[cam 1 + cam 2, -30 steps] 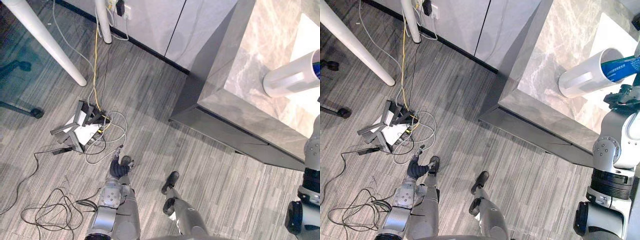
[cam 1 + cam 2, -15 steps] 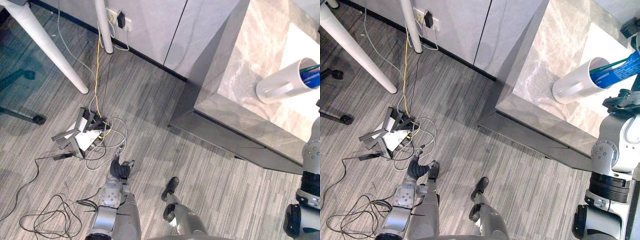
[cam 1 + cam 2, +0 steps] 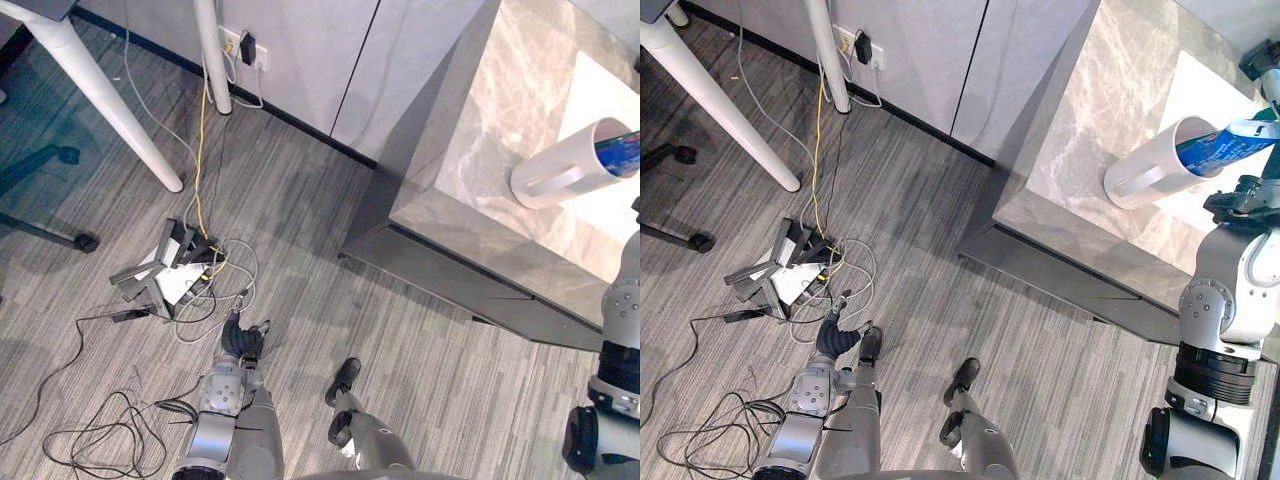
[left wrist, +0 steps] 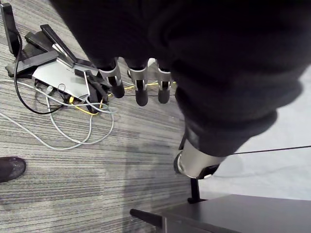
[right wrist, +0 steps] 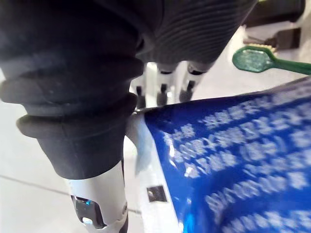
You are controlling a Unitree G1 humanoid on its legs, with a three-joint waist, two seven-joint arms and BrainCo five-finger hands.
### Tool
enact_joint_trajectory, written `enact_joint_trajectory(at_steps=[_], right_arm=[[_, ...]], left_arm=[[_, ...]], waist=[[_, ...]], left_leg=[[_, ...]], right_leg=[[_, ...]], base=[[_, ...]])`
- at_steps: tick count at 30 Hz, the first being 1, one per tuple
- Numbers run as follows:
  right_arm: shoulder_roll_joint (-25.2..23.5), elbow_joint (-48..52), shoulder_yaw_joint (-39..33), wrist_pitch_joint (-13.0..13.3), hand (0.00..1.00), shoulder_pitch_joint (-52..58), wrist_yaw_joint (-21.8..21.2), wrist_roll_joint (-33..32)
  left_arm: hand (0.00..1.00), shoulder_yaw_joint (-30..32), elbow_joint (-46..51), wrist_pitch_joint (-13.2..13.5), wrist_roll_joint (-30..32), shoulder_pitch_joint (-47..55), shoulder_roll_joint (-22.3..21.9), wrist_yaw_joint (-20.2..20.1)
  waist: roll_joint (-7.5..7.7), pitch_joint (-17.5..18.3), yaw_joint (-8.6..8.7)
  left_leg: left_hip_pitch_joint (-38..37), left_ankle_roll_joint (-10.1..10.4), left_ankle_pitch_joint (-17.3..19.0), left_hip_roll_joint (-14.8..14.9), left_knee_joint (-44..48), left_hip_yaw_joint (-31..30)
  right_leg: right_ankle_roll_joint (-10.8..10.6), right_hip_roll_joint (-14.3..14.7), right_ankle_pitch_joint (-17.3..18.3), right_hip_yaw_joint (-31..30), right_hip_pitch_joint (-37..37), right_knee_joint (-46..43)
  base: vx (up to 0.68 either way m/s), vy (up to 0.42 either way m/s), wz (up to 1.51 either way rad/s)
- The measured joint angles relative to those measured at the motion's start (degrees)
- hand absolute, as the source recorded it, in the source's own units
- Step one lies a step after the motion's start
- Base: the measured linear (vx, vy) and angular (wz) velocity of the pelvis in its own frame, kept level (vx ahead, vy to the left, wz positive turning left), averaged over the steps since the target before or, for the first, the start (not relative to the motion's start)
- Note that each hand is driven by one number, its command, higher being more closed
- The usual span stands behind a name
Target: Organize washtable
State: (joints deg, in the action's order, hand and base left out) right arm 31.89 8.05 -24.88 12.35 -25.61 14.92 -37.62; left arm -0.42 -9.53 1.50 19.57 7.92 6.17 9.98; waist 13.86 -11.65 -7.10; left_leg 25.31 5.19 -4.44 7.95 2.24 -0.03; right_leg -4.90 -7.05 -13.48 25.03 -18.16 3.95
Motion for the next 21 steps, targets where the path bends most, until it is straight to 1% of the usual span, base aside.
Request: enact_joint_trajectory(at_steps=[1, 4, 7, 10, 11, 14, 16, 18, 19, 21], right_arm=[[0.0, 0.0, 0.0, 0.0, 0.00, -0.1, 0.0, 0.0], [0.0, 0.0, 0.0, 0.0, 0.00, -0.1, 0.1, -0.1], [0.1, 0.0, 0.0, 0.0, 0.00, -0.4, 0.0, -0.1], [0.1, 0.0, 0.0, 0.0, 0.00, -0.7, -0.1, -0.2], [0.2, 0.0, 0.0, 0.0, 0.00, -0.7, -0.1, -0.2], [0.3, 0.0, 0.1, 0.0, 0.00, -0.6, -0.1, -0.6], [0.3, 0.0, 0.0, 0.0, 0.00, 0.5, -0.1, -0.6], [-0.1, 0.0, 0.0, 0.0, 0.00, 2.6, -0.4, -0.6], [-0.3, 0.0, 0.0, 0.1, 0.00, 3.2, -0.4, -0.6], [-1.4, 0.0, 0.0, 0.1, 0.00, 5.6, -0.9, -0.6]], left_arm=[[0.00, 0.0, 0.0, 0.0, -0.5, 0.1, -0.2, 0.0], [0.00, -0.2, 0.0, -0.1, -1.0, -0.1, -0.4, -0.1], [0.00, -0.2, -0.1, -0.1, -1.4, 0.4, -0.4, -0.2], [0.00, -0.4, -0.2, -0.1, -1.6, 1.1, -0.3, -1.2], [0.00, -1.0, -0.7, -0.1, -1.6, 1.8, -0.3, -1.2], [0.00, -2.0, -2.2, -0.1, -1.6, 2.3, -0.4, -1.5], [0.00, -2.0, -2.4, -0.1, -1.6, 2.6, -0.4, -2.3], [0.00, -1.9, -3.6, -0.1, -1.6, 2.6, -0.4, -2.3], [0.00, -1.9, -3.9, -0.1, -1.6, 2.6, -0.4, -2.3], [0.00, -1.9, -4.9, -0.1, -1.6, 3.3, -0.4, -2.4]], waist=[[0.01, 0.1, 0.02], [0.09, 0.4, 0.25], [0.03, 2.6, 0.12], [-0.10, 3.5, 0.15], [-0.13, 4.7, 0.25], [-0.46, 5.5, 0.29], [-0.67, 6.0, 0.27], [-0.83, 7.4, 0.35], [-0.90, 7.5, 0.51], [-1.07, 9.0, 1.09]], left_leg=[[-0.3, 0.0, -0.2, 0.3, 0.0, 0.1], [-1.6, 0.0, -0.2, 0.5, -0.3, 0.6], [-3.1, 0.0, -0.2, 0.9, -1.6, 1.3], [-5.2, 0.0, -0.1, 1.2, -2.5, 1.5], [-5.9, -0.1, -0.1, 1.2, -3.5, 1.7], [-7.4, -0.2, -0.3, 1.1, -4.4, 1.9], [-8.6, 0.0, -0.5, 1.1, -4.5, 1.9], [-9.6, -0.1, -0.5, 0.9, -4.5, 2.0], [-10.2, -0.1, -0.5, 0.8, -4.5, 2.1], [-11.1, -0.1, -0.5, 0.4, -5.1, 2.2]], right_leg=[[-0.4, 0.1, -0.7, 0.0, 0.1, 0.0], [0.1, 0.2, -1.3, -0.1, 0.8, 0.0], [0.1, 0.4, -1.3, -0.2, 1.4, 0.0], [0.1, 0.9, -1.3, -0.2, 3.0, 0.0], [0.1, 0.9, -1.3, -0.3, 3.1, 0.0], [0.1, 1.0, -1.3, -0.3, 4.0, 0.0], [0.1, 1.0, -1.3, -0.2, 5.1, 0.0], [0.1, 0.9, -1.2, -0.3, 6.0, 0.0], [0.1, 0.9, -1.2, -0.5, 6.5, 0.0], [0.0, 0.8, -1.1, -1.0, 7.1, 0.0]], base=[[0.00, 0.021, -0.16], [0.01, 0.035, -0.11], [0.03, 0.024, -0.06], [0.05, 0.019, -0.04], [0.05, 0.030, -0.06], [0.05, 0.033, -0.01], [0.07, 0.056, 0.02], [0.08, 0.058, 0.00], [0.06, 0.069, 0.01], [0.05, 0.067, 0.00]])
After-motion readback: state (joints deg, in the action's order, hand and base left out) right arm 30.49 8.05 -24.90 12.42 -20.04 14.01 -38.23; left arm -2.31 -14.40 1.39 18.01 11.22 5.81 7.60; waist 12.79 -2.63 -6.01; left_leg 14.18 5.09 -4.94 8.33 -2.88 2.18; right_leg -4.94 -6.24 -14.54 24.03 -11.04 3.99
